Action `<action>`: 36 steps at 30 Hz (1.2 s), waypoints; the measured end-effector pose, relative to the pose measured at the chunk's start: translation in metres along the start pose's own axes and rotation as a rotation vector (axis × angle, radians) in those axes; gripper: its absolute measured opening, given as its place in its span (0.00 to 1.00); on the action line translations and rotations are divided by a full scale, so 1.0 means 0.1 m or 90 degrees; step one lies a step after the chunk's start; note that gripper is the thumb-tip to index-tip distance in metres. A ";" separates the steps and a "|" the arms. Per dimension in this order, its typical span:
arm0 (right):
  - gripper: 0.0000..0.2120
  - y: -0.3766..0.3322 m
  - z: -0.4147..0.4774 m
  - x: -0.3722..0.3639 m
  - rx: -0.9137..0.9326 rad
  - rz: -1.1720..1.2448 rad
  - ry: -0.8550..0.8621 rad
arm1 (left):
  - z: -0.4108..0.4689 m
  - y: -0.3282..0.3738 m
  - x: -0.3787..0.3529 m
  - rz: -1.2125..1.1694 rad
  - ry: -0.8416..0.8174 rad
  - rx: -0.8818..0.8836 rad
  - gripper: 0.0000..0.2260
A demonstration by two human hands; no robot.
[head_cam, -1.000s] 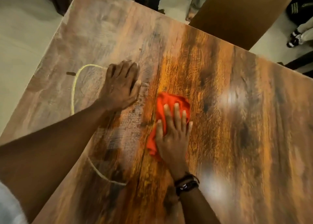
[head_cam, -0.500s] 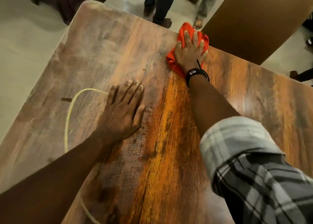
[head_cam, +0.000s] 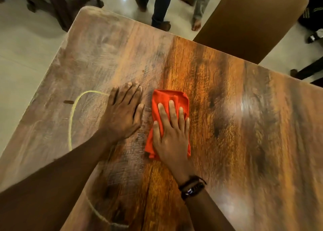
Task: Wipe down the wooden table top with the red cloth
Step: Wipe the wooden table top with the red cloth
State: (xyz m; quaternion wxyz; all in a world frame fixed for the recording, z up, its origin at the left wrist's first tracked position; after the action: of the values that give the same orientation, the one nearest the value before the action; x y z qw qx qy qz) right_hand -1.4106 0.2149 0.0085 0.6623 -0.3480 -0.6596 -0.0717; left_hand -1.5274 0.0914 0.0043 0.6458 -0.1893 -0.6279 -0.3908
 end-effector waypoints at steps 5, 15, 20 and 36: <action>0.28 -0.06 0.67 0.08 -0.026 -0.003 0.012 | 0.01 0.00 0.00 0.004 0.004 0.000 0.26; 0.27 -0.53 2.82 0.19 -0.099 -0.008 -0.040 | 0.01 -0.04 -0.04 -0.015 0.024 0.002 0.25; 0.26 -0.43 2.34 0.15 -0.071 0.000 -0.030 | 0.01 -0.03 -0.03 -0.028 -0.001 0.009 0.25; 0.29 -0.13 0.51 -0.02 -0.037 0.003 0.037 | 0.00 -0.01 0.01 -0.020 -0.023 0.014 0.27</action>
State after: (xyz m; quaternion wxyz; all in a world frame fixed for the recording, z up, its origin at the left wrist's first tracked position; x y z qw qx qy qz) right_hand -1.4597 0.2328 0.0052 0.6708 -0.3665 -0.6370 -0.0999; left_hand -1.5281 0.0911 0.0050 0.6302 -0.1793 -0.6464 -0.3910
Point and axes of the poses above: each hand's wrist, its own z-axis towards the middle knuckle, its own x-axis out of the back of the hand, y = z × x, the point moved 4 cm from there along z, towards the middle knuckle, and after that the axes turned 11 degrees about -x, right-handed, at the moved point
